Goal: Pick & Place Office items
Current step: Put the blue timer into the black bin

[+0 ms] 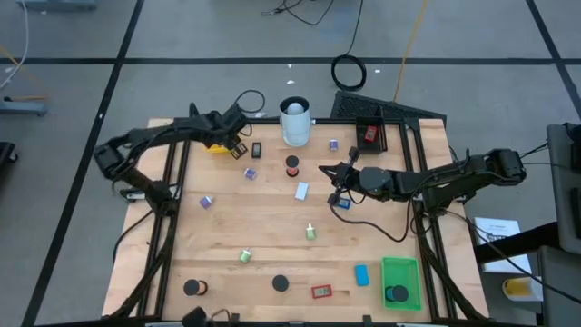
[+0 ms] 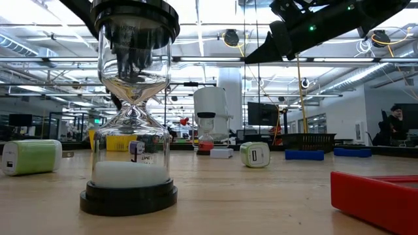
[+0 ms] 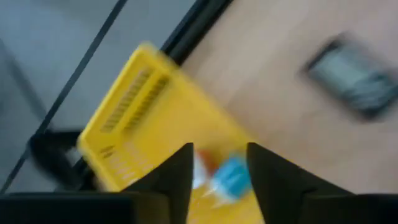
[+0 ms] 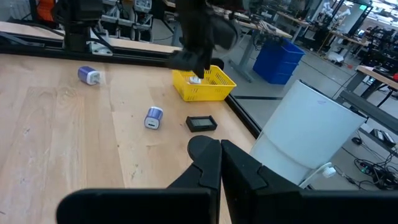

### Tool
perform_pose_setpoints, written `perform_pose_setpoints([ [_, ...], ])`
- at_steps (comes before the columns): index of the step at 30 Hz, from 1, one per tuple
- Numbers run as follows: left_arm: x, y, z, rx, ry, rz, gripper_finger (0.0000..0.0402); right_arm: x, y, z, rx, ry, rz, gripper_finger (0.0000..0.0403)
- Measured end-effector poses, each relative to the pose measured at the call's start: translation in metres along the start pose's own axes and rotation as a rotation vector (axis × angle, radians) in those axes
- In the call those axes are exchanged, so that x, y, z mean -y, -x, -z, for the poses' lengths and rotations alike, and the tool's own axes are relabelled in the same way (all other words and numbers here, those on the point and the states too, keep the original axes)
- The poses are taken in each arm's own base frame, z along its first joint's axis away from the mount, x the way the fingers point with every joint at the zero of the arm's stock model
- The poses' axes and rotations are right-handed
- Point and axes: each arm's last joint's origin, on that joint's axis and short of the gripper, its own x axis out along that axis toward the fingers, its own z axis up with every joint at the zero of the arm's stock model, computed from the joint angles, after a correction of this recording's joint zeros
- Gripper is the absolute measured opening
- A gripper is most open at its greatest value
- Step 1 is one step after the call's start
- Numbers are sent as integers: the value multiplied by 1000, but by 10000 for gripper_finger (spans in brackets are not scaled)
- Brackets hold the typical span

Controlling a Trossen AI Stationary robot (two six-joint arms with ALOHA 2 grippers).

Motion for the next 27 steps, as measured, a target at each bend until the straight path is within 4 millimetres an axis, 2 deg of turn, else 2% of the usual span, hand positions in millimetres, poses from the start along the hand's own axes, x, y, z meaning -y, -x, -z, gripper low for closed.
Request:
perform_pose_setpoints([
  [3,18,13,9,201,-21,139,92,0,0,0,0,0,0,4],
  [6,36,17,25,379,-44,293,53,1,-1,0,1,-3,5,4],
  [9,50,16,39,464,-15,445,24,4,-2,1,-2,-39,16,4],
  [11,59,16,44,504,-69,525,9,7,-3,1,-5,-77,26,4],
  [14,76,11,61,593,-137,609,5,8,-4,3,-23,-110,33,4],
  [19,94,9,94,852,-147,683,5,7,-4,11,-96,-128,27,4],
  [21,97,10,107,922,-158,713,3,5,-2,18,-166,-136,20,4],
  [27,100,15,122,1019,-163,754,29,0,7,36,-462,-231,-41,7],
])
